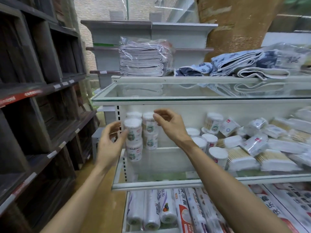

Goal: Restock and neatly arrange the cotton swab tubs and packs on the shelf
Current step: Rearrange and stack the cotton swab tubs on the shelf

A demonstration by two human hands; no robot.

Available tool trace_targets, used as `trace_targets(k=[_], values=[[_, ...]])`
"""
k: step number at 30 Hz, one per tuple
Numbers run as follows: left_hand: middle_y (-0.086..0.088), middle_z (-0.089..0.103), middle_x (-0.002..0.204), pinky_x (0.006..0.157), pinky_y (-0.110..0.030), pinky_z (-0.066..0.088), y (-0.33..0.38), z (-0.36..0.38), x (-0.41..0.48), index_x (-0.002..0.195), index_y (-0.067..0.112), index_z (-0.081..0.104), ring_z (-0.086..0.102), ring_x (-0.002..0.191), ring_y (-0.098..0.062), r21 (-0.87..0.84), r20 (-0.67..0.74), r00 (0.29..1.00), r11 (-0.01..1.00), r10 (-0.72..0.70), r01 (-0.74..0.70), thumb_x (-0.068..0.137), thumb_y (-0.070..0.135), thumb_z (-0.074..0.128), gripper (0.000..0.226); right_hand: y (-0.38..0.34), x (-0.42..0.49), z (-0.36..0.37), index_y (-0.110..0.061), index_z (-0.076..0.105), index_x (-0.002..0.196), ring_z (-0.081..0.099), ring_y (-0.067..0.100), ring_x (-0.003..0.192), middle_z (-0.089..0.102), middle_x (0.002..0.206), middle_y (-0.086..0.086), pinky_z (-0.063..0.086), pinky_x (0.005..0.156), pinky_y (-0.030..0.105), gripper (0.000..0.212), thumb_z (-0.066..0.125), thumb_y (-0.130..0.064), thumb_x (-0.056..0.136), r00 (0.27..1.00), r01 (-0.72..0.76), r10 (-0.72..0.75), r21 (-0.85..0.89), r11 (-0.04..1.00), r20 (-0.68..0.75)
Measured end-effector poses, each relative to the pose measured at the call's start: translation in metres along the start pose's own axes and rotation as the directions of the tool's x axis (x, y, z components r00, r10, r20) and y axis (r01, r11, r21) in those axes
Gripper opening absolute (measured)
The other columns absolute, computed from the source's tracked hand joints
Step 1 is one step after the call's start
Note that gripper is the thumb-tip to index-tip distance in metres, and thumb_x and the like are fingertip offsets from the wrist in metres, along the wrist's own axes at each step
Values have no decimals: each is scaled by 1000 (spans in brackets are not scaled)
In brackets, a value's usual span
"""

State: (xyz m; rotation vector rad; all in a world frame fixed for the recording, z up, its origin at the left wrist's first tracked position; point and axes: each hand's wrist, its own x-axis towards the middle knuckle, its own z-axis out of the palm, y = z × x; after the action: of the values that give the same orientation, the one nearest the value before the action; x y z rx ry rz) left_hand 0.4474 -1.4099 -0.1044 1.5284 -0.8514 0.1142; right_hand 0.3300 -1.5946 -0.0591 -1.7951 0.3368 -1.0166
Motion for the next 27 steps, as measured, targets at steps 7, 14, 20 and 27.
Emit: trace_targets(k=[7,14,20,27], values=[[8,66,95,76,-9,48,34,33,-22,104,17,63,62,84,4,-225,-92,990,967,105,-123,98,9,56,12,17,17,-121,-12,75,99,64,22,91,72,93,6,48,88,33,19,64,-25,90,931,-73,-129,-521,850,-342],[8,68,82,74,-14,51,39,72,-43,100,11,65,63,77,-6,-323,186,979,946,83,-19,95,7,57,10,39,16,-173,-19,50,134,47,40,125,61,128,18,41,98,45,57,64,-44,85,913,-397,193,-671,626,-360],[-8,68,90,74,-18,54,26,75,-56,104,16,66,67,80,-14,-266,326,945,957,-23,115,92,19,61,13,31,10,-166,-19,56,122,66,22,100,70,105,6,50,89,36,48,72,-39,82,933,-285,108,-522,804,-344],[-8,66,113,81,-33,60,22,84,-58,119,17,60,72,90,-24,-287,370,904,899,-215,331,91,25,66,29,14,-7,-111,-20,58,114,71,28,97,69,109,17,59,82,41,41,75,-43,85,969,-247,245,-53,968,-37]])
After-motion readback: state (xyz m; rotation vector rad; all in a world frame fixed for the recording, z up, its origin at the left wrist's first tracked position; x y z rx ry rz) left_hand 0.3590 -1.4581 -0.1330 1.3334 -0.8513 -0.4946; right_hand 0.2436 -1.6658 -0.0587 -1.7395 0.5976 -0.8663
